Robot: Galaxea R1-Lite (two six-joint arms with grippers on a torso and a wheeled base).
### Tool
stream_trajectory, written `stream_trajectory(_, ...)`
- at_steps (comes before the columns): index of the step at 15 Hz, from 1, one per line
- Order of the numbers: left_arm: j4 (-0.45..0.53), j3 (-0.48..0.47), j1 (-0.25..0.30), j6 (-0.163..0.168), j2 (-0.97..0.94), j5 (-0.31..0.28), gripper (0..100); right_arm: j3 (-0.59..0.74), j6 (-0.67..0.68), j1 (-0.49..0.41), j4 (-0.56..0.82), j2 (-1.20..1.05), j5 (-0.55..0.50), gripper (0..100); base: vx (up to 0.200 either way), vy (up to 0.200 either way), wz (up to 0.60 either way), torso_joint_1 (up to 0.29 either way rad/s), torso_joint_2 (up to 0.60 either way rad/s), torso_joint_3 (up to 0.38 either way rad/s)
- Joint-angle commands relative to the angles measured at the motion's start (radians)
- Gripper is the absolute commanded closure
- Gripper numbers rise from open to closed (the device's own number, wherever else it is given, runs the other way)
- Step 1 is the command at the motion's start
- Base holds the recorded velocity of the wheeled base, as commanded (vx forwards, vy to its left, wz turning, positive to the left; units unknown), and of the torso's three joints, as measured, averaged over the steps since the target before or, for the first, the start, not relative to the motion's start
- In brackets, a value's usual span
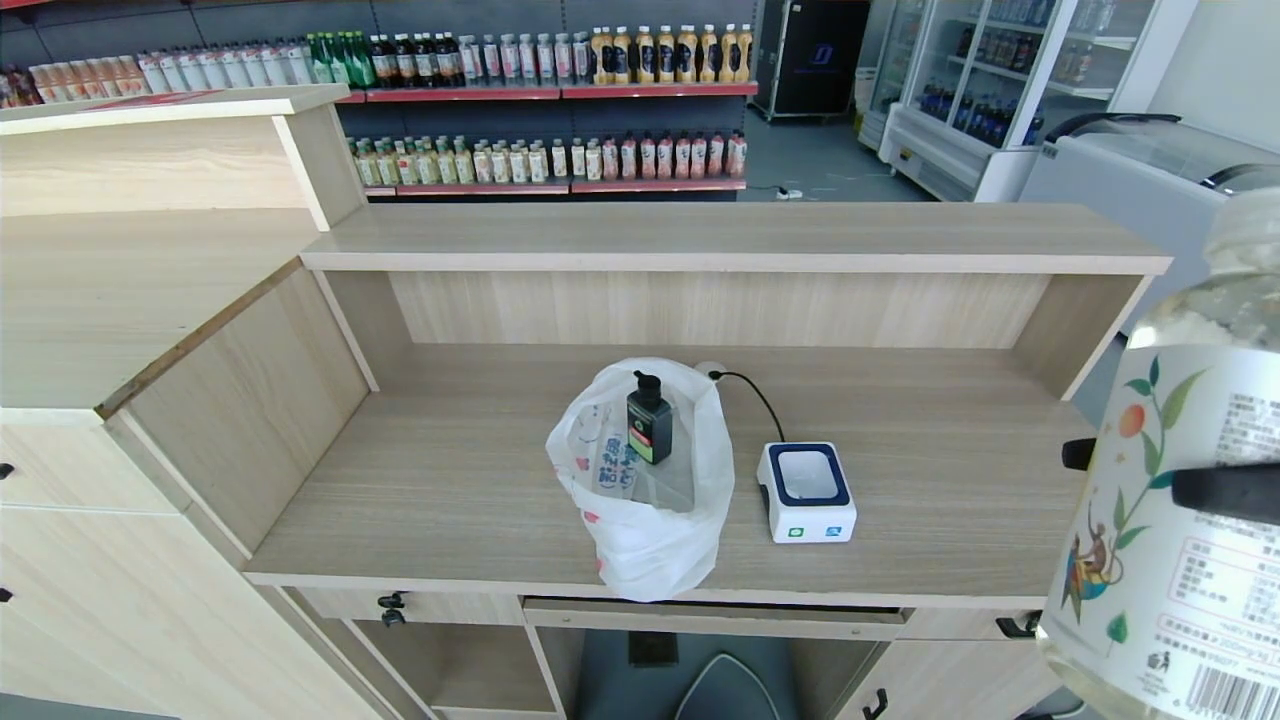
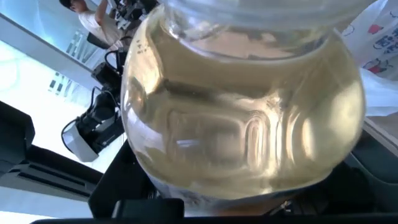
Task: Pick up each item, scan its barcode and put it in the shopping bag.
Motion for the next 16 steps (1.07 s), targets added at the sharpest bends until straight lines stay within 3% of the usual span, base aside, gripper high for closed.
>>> stream_trajectory(1,0.000,0.000,0.000,0.000,0.000,0.000,0,0.022,-0.008,0.000,-0.001,-0.007,-0.023,100,0.000,0.000,0.00,0.000,0.00,0.000)
stream_trajectory(4,0.000,0.000,0.000,0.000,0.000,0.000,0,0.055,-0.061,-0.004,-0.001,-0.001,-0.054,100,0.000,0.000,0.00,0.000,0.00,0.000)
stream_trajectory(16,0.000,0.000,0.000,0.000,0.000,0.000,0,0.051,-0.065,-0.021,-0.003,0.005,-0.054,100,0.000,0.000,0.00,0.000,0.00,0.000)
